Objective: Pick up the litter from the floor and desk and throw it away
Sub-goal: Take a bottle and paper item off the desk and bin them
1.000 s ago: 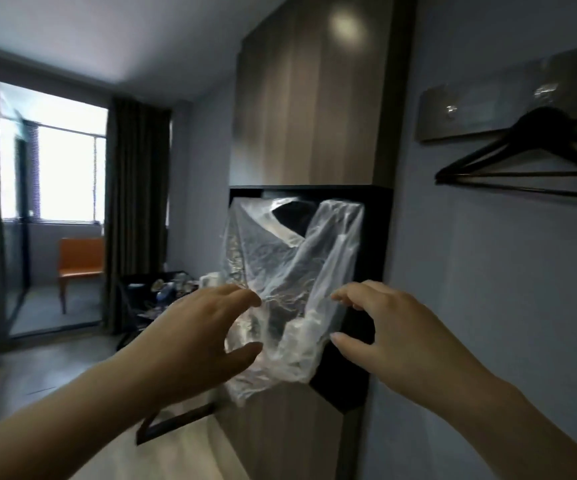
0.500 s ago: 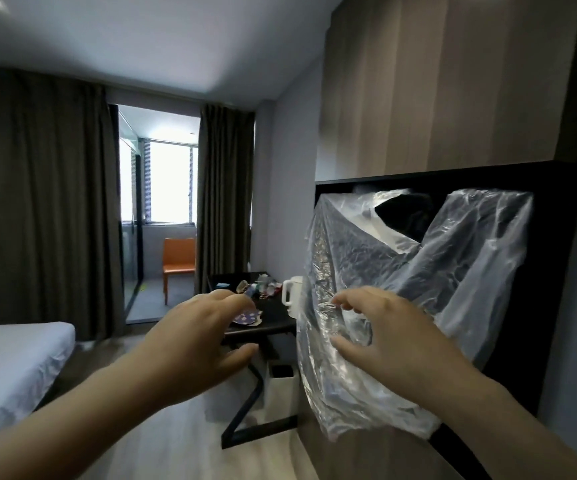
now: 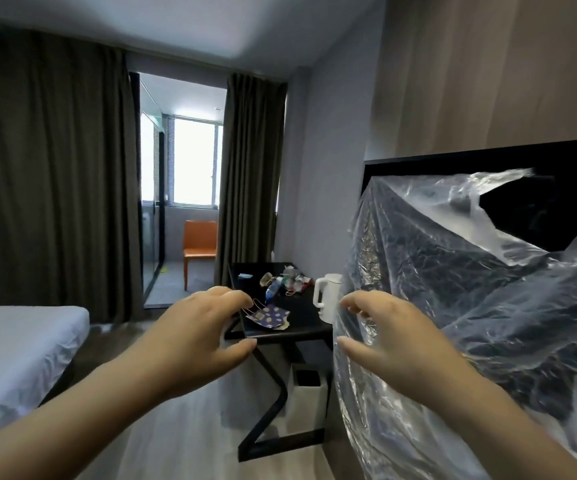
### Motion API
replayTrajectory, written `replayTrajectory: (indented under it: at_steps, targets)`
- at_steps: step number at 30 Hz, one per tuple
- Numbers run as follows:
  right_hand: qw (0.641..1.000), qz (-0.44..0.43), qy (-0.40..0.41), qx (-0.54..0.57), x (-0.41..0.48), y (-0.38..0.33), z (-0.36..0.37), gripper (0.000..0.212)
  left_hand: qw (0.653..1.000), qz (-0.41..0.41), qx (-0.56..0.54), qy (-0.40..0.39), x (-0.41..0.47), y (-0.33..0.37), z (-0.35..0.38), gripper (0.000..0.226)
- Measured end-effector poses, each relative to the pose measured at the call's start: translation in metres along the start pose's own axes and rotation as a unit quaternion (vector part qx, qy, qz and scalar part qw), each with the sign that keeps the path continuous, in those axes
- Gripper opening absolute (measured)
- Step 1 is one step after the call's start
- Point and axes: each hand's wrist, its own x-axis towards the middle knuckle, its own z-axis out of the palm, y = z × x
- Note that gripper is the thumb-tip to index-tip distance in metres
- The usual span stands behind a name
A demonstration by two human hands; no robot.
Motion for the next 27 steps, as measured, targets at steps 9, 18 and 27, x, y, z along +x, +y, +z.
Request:
replayTrajectory:
  at_steps: [9, 18, 27]
  targets:
    - [0.999, 0.047, -0.019, 0.015, 0.154, -0.002, 0.11, 0.048, 0.999, -0.009, -0.021, -0.022, 0.108, -0.157, 0.051, 0.052]
    - [0.997, 0.07, -0.036, 0.014, 0.283, 0.029, 0.201, 0.049, 0.998, -0.018, -0.04, -0.054, 0.2, -0.27, 0.128, 0.05]
    - [0.995, 0.082, -0.03, 0.056, 0.434, 0.098, 0.3, 0.052, 0.996, -0.036, -0.034, -0.078, 0.326, -0.375, 0.215, 0.049]
